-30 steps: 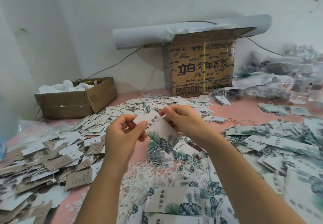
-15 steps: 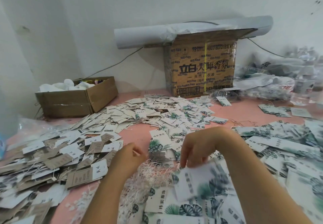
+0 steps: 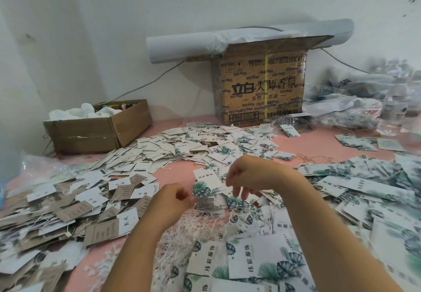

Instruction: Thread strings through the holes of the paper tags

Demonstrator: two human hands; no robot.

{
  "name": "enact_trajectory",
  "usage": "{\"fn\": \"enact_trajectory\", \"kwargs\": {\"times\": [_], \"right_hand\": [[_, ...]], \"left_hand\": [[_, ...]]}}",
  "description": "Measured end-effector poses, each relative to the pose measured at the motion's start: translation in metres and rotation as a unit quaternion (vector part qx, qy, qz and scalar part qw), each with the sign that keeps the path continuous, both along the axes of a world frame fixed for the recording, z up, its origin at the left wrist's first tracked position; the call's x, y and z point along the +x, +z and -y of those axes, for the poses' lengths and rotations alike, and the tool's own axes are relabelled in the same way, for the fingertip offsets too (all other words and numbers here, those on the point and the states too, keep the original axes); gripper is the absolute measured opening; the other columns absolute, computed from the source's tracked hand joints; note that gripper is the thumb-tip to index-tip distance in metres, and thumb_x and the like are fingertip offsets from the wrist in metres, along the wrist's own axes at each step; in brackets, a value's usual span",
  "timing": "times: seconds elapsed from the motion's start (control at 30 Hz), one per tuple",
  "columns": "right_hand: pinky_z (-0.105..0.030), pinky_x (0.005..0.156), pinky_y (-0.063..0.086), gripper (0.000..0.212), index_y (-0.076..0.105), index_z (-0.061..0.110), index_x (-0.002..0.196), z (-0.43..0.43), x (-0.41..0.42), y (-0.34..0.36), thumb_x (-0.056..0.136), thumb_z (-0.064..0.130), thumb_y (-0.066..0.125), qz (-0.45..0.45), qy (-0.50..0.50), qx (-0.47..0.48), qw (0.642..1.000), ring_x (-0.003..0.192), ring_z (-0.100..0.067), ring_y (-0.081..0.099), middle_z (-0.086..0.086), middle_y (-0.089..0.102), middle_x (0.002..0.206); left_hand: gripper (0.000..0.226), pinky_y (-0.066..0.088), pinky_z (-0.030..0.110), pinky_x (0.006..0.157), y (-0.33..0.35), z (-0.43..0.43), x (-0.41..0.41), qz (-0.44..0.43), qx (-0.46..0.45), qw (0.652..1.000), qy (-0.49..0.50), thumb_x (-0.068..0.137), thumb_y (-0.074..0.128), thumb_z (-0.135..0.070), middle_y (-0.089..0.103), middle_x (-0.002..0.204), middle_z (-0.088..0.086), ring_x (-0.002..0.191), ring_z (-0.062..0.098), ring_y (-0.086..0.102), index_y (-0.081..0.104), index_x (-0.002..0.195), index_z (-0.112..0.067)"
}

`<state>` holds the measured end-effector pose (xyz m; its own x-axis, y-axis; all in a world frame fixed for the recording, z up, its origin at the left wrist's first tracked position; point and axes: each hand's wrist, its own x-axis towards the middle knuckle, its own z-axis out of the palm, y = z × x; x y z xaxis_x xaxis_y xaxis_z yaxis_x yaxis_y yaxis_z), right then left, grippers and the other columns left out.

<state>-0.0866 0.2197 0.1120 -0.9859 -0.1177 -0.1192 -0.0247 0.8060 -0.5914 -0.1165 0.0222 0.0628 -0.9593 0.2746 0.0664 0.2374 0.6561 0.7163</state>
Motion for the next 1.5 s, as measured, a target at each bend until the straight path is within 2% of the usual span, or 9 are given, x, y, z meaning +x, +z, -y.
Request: {"fn": "enact_trajectory", "kwargs": {"times": [0.17, 0.3, 0.57, 0.87, 0.97, 1.1, 1.23, 1.37, 1.5], "right_hand": [[-0.023, 0.067, 0.053, 0.032, 0.062, 0.013, 0.112, 0.023, -0.005, -0.003, 0.083, 0.025, 0.068, -0.080, 0.062, -0.034, 0.994, 0.068, -0.009, 0.063, 0.007, 0.065, 0.077], [-0.039, 0.082, 0.055, 0.020, 0.067, 0.007, 0.100, 0.033, -0.007, -0.006, 0.080, 0.009, 0.070, -0.132, 0.091, -0.121, 0.980, 0.081, -0.022, 0.068, -0.009, 0.072, 0.087], [-0.025, 0.060, 0.053, 0.013, 0.062, 0.012, 0.079, 0.029, -0.005, -0.003, 0.085, 0.000, 0.062, -0.177, 0.061, -0.216, 0.958, 0.056, -0.011, 0.061, 0.002, 0.066, 0.061], [-0.029, 0.069, 0.047, 0.011, 0.069, 0.015, 0.073, 0.030, -0.001, 0.001, 0.082, 0.010, 0.065, -0.127, 0.098, -0.176, 0.971, 0.066, -0.009, 0.057, 0.003, 0.065, 0.067], [-0.030, 0.073, 0.052, 0.011, 0.064, 0.006, 0.080, 0.029, 0.000, 0.003, 0.088, 0.006, 0.058, -0.131, 0.071, -0.288, 0.946, 0.069, -0.015, 0.061, -0.006, 0.066, 0.074], [-0.019, 0.043, 0.045, 0.018, 0.056, 0.008, 0.082, 0.022, -0.007, -0.002, 0.095, 0.003, 0.044, -0.117, -0.059, -0.469, 0.873, 0.043, -0.008, 0.047, -0.003, 0.052, 0.061], [-0.018, 0.037, 0.032, 0.015, 0.058, 0.009, 0.101, 0.016, -0.017, -0.028, 0.095, 0.018, 0.048, -0.121, -0.180, -0.218, 0.952, 0.039, -0.001, 0.040, 0.000, 0.055, 0.071], [-0.039, 0.083, 0.052, 0.058, 0.058, 0.000, 0.114, 0.022, -0.026, -0.054, 0.086, 0.051, 0.056, -0.093, -0.178, -0.018, 0.979, 0.097, -0.026, 0.064, -0.013, 0.065, 0.112], [-0.028, 0.060, 0.045, 0.047, 0.055, 0.011, 0.082, 0.031, -0.032, -0.066, 0.085, 0.057, 0.053, -0.079, -0.171, 0.051, 0.981, 0.067, -0.018, 0.055, -0.002, 0.060, 0.077]], "left_hand": [[0.013, 0.035, 0.012, 0.048, 0.018, -0.011, 0.010, 0.000, 0.133, 0.991, -0.024, 0.092, 0.057, -0.019, 0.061, 0.071, -0.006, 0.049, -0.005, 0.049, 0.061, 0.079, -0.018], [0.016, 0.034, 0.014, 0.049, 0.028, -0.018, 0.016, -0.051, 0.179, 0.982, -0.026, 0.091, 0.059, -0.016, 0.060, 0.068, -0.007, 0.046, -0.007, 0.046, 0.061, 0.075, -0.018], [0.013, 0.036, 0.022, 0.055, 0.026, -0.019, 0.015, -0.083, 0.253, 0.964, 0.014, 0.087, 0.064, -0.024, 0.060, 0.056, -0.022, 0.051, -0.010, 0.049, 0.062, 0.075, -0.022], [0.016, 0.037, 0.006, 0.045, 0.026, -0.024, 0.015, -0.097, 0.326, 0.940, -0.026, 0.087, 0.057, -0.033, 0.059, 0.054, -0.019, 0.046, -0.008, 0.048, 0.063, 0.080, -0.019], [0.041, 0.041, 0.006, 0.052, 0.019, -0.024, 0.014, -0.086, 0.332, 0.939, -0.027, 0.078, 0.040, -0.057, 0.064, 0.069, -0.020, 0.059, -0.012, 0.054, 0.062, 0.084, -0.024], [0.054, 0.040, 0.024, 0.090, -0.012, -0.022, 0.004, -0.097, 0.159, 0.982, -0.035, 0.079, 0.022, -0.062, 0.054, 0.113, -0.019, 0.107, -0.003, 0.047, 0.055, 0.110, -0.032], [0.045, 0.026, 0.026, 0.092, -0.038, -0.021, -0.006, -0.120, -0.007, 0.993, 0.003, 0.093, 0.031, -0.048, 0.049, 0.129, -0.011, 0.124, 0.009, 0.029, 0.048, 0.131, -0.028], [0.035, 0.029, 0.026, 0.093, -0.050, -0.018, -0.012, -0.161, -0.042, 0.986, 0.018, 0.097, 0.039, -0.038, 0.051, 0.131, -0.014, 0.124, 0.011, 0.033, 0.051, 0.129, -0.029], [0.032, 0.031, 0.027, 0.097, -0.056, -0.015, -0.017, -0.182, -0.048, 0.982, 0.015, 0.097, 0.044, -0.032, 0.052, 0.132, -0.016, 0.121, 0.010, 0.039, 0.053, 0.128, -0.030]]}}
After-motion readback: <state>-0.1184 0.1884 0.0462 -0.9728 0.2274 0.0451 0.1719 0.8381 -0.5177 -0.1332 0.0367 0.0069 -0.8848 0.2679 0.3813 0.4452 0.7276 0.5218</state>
